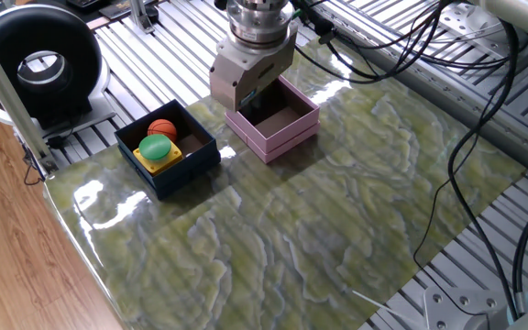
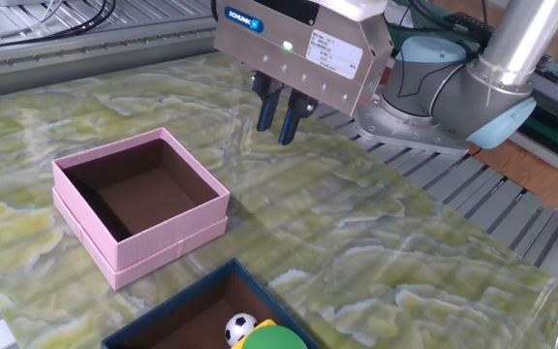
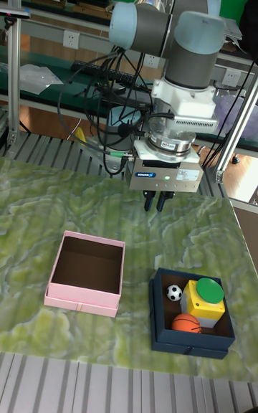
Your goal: Move an object from one box to another
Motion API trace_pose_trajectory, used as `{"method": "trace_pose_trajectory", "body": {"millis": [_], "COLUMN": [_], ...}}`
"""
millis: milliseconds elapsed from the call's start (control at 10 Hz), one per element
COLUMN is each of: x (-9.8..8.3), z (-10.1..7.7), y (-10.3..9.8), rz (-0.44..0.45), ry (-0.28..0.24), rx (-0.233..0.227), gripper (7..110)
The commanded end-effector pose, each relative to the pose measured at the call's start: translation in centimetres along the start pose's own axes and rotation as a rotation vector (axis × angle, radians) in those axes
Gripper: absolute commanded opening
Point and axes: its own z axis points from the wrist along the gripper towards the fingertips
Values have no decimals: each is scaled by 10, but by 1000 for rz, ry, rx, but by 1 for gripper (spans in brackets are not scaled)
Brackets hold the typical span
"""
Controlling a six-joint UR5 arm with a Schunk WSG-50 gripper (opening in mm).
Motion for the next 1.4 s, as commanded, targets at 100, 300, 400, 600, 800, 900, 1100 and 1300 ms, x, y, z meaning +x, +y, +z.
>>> {"method": "trace_pose_trajectory", "body": {"millis": [100, 300, 400, 600, 800, 900, 1100, 1300], "x": [10, 8, 6, 4, -5, -6, -6, -3], "z": [4, 5, 4, 4, 3, 2, 4, 4], "y": [-9, -14, -8, 2, 4, 5, 3, 3], "rz": [-26, -21, -14, -17, -32, -37, -34, -64], "ry": [43, 36, 30, 20, -15, -20, -19, -8], "rx": [21, 41, 18, -19, -31, -31, -28, -32], "gripper": [22, 22, 22, 22, 22, 22, 22, 22]}}
